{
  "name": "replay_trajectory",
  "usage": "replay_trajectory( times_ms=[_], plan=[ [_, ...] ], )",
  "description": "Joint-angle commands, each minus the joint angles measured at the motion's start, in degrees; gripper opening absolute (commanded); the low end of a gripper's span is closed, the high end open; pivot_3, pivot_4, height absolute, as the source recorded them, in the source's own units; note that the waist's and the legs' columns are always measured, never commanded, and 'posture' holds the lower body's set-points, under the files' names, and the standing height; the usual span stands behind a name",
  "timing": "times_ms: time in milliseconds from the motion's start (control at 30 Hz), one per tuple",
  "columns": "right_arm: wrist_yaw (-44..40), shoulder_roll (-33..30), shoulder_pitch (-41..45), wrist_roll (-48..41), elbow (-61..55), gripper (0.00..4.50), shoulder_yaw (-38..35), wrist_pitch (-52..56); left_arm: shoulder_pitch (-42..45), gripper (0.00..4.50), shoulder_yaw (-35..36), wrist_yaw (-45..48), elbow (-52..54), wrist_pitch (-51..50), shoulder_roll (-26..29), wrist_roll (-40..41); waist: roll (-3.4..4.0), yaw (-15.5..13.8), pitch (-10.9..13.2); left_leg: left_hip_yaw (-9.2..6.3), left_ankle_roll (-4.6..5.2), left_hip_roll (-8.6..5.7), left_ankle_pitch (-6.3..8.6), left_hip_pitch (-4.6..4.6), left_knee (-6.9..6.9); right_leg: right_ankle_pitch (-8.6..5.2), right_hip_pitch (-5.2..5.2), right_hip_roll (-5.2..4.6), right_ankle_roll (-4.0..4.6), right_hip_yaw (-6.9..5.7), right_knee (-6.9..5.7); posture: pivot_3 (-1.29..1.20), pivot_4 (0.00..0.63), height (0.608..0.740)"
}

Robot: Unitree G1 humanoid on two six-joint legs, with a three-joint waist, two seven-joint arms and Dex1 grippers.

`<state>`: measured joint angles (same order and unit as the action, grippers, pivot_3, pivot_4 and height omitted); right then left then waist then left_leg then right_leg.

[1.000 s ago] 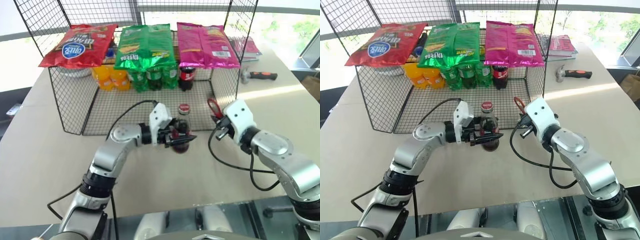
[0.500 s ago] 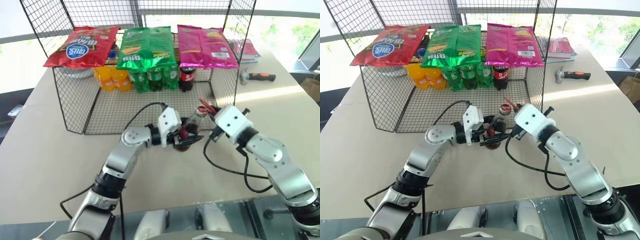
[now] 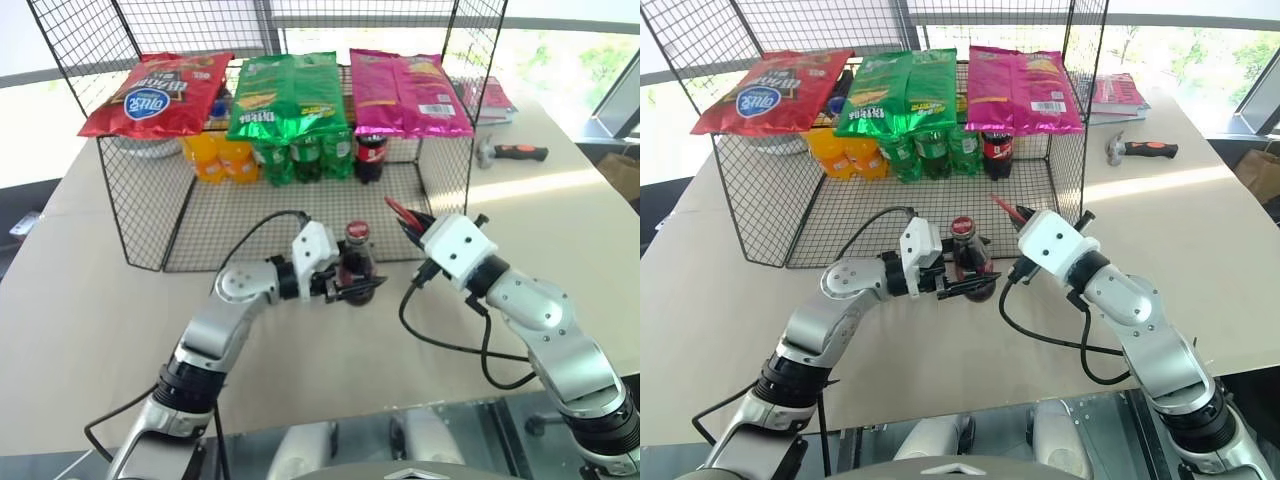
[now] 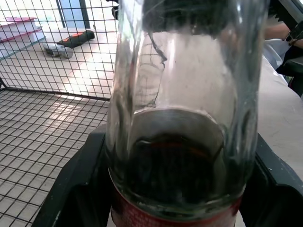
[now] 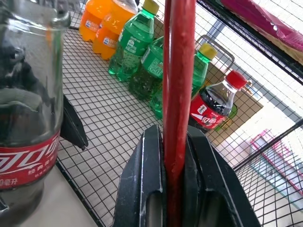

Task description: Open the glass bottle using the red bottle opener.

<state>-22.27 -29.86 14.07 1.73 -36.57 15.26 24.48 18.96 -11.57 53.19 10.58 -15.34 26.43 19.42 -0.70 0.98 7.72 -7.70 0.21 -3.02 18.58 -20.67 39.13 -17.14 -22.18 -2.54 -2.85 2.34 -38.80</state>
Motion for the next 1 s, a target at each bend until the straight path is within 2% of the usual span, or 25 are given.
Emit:
replay_trajectory(
  times_ms=[33,233,300,367,1000],
  plan=[
    [-0.93,0.54,0.81,0.24,-0.63,0.0,-1.54,-1.79,-0.36,2.65,1.33,-1.36,-0.14,0.1,0.03,-0.57,0.0,0.0,0.0,0.0,0.0,0.0,0.0,0.0,0.0,0.0,0.0,0.0,0.0,0.0,0.0,0.0,0.15,0.74],
    [-1.79,0.97,0.79,0.65,-0.26,0.0,-1.88,-2.11,0.26,2.65,1.86,-0.94,-0.47,-0.49,-0.49,0.84,0.0,-0.04,0.0,0.0,0.0,0.0,0.0,-0.02,0.0,0.0,-0.02,0.0,0.0,0.0,0.0,0.0,0.15,0.74],
    [-1.96,1.04,0.67,0.77,-0.28,0.0,-1.97,-2.19,0.39,3.7,2.0,-1.06,-0.8,-0.32,-0.55,0.79,0.0,-0.06,0.0,0.0,0.0,0.0,0.0,-0.03,0.0,0.0,-0.02,-0.01,0.0,0.0,0.02,0.0,0.15,0.74],
    [-2.11,1.17,0.61,0.84,-0.34,0.0,-2.0,-2.21,0.36,4.48,2.09,-1.14,-0.76,-0.05,-0.68,0.78,0.01,-0.14,0.01,0.0,0.0,0.0,0.0,-0.04,0.0,0.0,-0.03,-0.01,0.0,0.0,0.02,0.0,0.15,0.74],
    [-2.57,1.47,-0.28,2.47,-0.52,0.0,-2.09,-3.88,3.12,4.48,4.07,-0.89,4.37,-5.9,-0.47,5.76,0.02,-0.21,0.03,0.0,0.0,-0.02,0.0,-0.11,-0.02,0.0,-0.08,-0.02,0.0,0.0,0.07,0.0,0.15,0.74]
  ],
)
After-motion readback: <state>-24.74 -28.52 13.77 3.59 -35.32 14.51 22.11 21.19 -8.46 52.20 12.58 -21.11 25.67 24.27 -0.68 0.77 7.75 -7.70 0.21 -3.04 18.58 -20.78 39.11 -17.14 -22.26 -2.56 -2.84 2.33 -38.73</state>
